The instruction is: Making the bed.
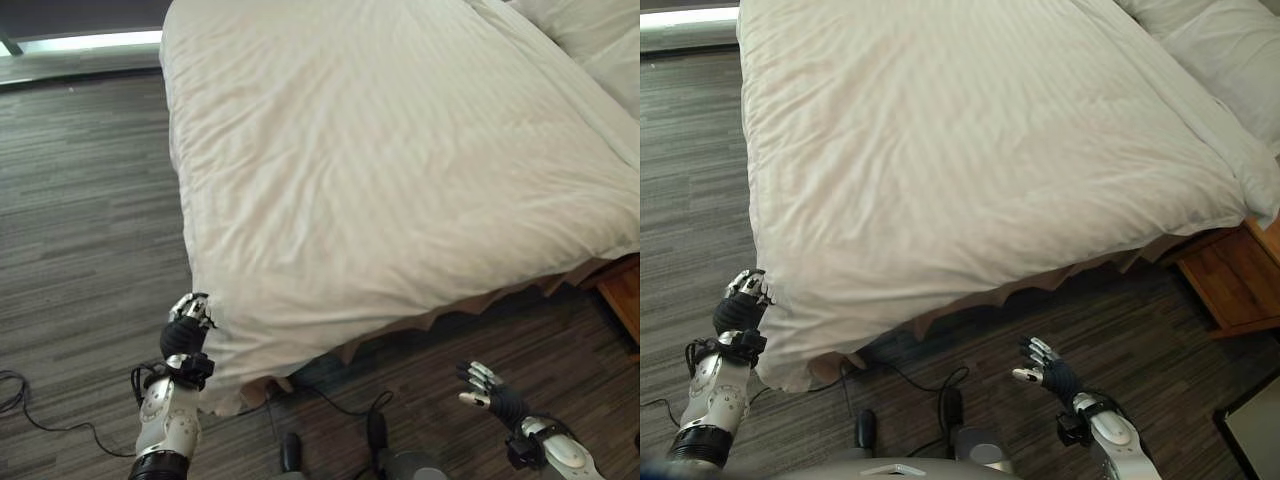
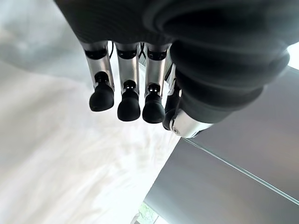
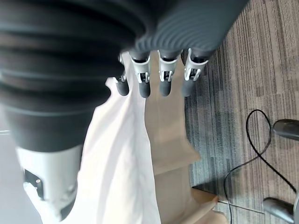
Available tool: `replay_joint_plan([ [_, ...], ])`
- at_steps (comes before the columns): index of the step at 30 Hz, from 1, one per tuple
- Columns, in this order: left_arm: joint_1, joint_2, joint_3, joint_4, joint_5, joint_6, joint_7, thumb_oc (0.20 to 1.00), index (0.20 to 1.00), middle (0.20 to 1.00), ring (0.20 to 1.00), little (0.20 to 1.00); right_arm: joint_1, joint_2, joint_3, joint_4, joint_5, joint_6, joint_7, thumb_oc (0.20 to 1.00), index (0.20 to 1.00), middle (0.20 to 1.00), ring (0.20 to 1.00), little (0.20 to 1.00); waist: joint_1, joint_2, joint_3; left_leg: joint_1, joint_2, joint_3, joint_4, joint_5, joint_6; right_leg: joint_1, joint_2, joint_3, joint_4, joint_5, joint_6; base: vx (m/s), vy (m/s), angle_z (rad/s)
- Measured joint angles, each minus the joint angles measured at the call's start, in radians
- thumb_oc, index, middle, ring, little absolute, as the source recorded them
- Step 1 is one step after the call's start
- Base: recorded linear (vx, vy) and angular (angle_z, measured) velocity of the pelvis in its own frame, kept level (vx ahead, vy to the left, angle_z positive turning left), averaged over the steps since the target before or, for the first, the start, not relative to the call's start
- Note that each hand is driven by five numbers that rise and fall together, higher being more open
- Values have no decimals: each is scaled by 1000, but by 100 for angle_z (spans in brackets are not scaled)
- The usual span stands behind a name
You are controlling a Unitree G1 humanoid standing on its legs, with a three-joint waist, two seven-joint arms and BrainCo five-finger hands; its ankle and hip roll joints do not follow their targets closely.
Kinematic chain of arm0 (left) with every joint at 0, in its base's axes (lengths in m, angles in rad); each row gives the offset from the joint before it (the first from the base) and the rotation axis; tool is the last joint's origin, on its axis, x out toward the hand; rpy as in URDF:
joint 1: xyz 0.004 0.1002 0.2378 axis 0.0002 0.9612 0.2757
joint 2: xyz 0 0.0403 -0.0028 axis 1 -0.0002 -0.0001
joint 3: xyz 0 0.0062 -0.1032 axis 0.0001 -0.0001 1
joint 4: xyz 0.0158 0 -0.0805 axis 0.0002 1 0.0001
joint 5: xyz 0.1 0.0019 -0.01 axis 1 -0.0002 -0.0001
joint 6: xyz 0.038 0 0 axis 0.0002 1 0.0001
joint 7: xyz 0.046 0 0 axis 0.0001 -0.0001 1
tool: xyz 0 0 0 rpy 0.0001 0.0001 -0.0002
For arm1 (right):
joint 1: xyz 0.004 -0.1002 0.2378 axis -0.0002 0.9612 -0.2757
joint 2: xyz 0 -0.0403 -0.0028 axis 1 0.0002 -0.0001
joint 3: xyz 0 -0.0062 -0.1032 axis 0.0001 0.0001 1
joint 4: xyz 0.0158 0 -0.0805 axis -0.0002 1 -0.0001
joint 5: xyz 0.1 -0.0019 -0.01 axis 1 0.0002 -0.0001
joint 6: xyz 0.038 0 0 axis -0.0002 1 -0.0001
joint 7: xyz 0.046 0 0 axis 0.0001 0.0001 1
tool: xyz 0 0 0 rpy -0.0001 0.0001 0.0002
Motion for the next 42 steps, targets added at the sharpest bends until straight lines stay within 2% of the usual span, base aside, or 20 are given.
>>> replay_joint_plan([
  [3,-3,4,14,19,-1,0,-1,200,200,200,200,200,-10,0,2,0,0,-1,0,1000,1000,1000,1000,1000,-1,-6,5,-7,0,-3,2,1,0,-7,0,-3,0,0,0,-12,-8,3],
  [7,-4,6,20,36,-1,-5,-2,200,200,200,200,200,-18,0,6,1,0,-4,-2,1000,1000,1000,1000,1000,-1,-33,28,-22,1,-5,5,3,-2,-21,1,-4,0,2,-1,-28,-6,1],
  [11,-89,90,22,122,-2,-6,19,200,200,200,200,200,-51,-1,29,1,0,-8,-4,1000,1000,1000,1000,1000,-2,-63,73,-51,5,-7,6,16,-7,-53,6,-7,0,14,-5,-57,-22,2],
  [16,-260,164,26,149,-41,-35,63,200,200,200,200,200,-108,0,36,-2,10,-32,-32,1000,1000,1000,1000,1000,-3,-78,153,-128,14,-15,5,39,-17,-126,14,-12,0,38,-6,-92,-8,4],
  [20,-359,196,24,276,-42,-42,108,200,200,200,200,200,-143,-13,38,3,10,-40,-74,1000,1000,1000,1000,1000,-33,-78,201,-182,21,-14,6,52,-25,-180,21,-12,0,52,-11,-35,10,-3],
  [24,-424,182,50,512,-41,-42,139,200,200,200,200,200,-198,-18,76,4,21,-50,-111,1000,1000,1000,1000,1000,-63,-80,232,-182,27,3,5,51,-27,-190,28,4,0,55,-15,-3,21,-12],
  [29,-425,166,61,566,-32,-36,145,200,200,200,200,200,-204,-20,84,11,44,-60,-124,1000,1000,1000,1000,1000,-63,-81,238,-178,33,16,5,50,-29,-192,34,16,1,57,-17,9,-6,-8],
  [32,-400,129,71,578,-18,-35,175,200,200,200,200,200,-207,-19,113,33,49,-65,-133,1000,1000,1000,1000,1000,-61,-81,239,-161,35,18,5,49,-30,-177,36,16,0,58,-18,15,-15,0],
  [37,-297,65,181,628,15,-36,181,200,200,200,200,200,-195,-11,132,41,49,-65,-145,1000,1000,1000,1000,1000,-57,-80,238,-141,39,21,4,39,-44,-159,39,19,0,56,-16,36,-32,-3],
  [42,-195,43,186,738,99,21,217,200,200,200,200,200,-173,-11,144,37,49,-65,-149,1000,1000,1000,1000,1000,-33,-76,237,-132,43,22,5,43,-39,-150,43,18,0,56,-17,18,-27,-1],
])
